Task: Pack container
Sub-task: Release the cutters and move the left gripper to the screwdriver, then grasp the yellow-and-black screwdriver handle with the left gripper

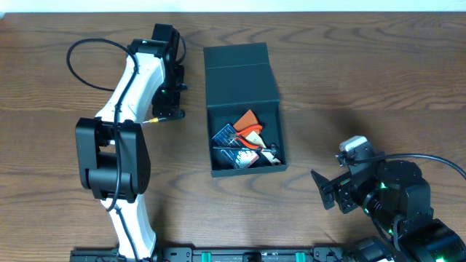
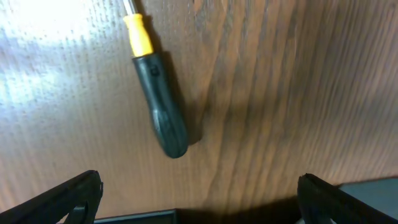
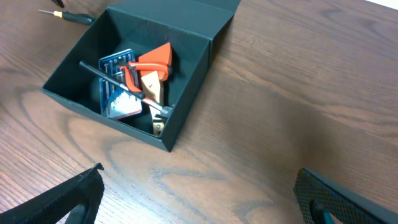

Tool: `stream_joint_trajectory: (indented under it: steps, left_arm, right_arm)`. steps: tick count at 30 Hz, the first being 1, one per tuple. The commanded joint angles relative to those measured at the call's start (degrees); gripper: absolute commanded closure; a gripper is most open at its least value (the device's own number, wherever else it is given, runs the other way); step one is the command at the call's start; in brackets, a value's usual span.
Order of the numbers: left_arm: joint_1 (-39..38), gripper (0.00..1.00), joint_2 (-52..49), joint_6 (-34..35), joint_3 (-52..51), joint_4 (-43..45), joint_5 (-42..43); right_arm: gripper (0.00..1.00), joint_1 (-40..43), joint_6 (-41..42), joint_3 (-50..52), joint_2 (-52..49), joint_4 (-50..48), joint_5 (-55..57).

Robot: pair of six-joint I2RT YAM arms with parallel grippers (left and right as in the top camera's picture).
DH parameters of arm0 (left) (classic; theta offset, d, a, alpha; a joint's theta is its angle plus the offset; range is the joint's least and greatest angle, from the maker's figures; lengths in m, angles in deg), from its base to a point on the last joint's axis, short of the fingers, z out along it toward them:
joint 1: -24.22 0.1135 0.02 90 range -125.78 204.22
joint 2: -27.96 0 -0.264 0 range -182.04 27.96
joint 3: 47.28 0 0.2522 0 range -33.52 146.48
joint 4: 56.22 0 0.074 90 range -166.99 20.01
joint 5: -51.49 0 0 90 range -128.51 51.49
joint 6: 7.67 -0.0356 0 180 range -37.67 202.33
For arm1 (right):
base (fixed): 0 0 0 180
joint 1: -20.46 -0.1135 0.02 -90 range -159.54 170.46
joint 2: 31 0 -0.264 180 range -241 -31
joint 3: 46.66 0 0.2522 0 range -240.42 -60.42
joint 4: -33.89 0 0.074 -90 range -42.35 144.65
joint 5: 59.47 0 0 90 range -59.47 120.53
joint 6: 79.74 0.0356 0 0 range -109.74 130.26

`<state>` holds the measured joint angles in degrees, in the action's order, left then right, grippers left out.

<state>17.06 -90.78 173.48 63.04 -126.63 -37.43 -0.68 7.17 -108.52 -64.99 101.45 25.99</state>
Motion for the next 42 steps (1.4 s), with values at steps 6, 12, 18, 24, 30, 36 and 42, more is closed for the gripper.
stream_joint_trajectory:
  steps: [6,12,18,24,30,36,42]
  left_arm:
    - [1.3,0.01,-1.8,2.6,-5.5,6.1,1.3]
    - [2.1,0.01,-1.8,2.6,-11.1,11.4,3.7]
    - [2.3,0.0,-1.8,2.6,-11.3,11.4,3.7]
    - [2.5,0.09,-1.9,2.6,-11.7,11.3,3.9]
    - [2.8,0.1,-1.9,2.6,-12.0,10.5,4.2]
    - [3.0,0.11,-3.2,2.5,-12.0,10.2,6.0]
    - [3.0,0.16,-3.5,2.3,-12.0,9.7,6.4]
  right_arm:
    - [0.01,0.5,0.9,0.0,0.3,0.0,-0.4]
    - [0.01,0.5,0.9,0.0,0.3,0.0,-0.4]
    - [0.01,0.5,0.9,0.0,0.3,0.0,-0.4]
    - [0.01,0.5,0.9,0.0,0.3,0.0,-0.4]
    - [0.01,0.5,0.9,0.0,0.3,0.0,-0.4]
    - [0.01,0.5,0.9,0.0,0.3,0.0,-0.4]
    - [0.01,0.5,0.9,0.0,0.3,0.0,-0.4]
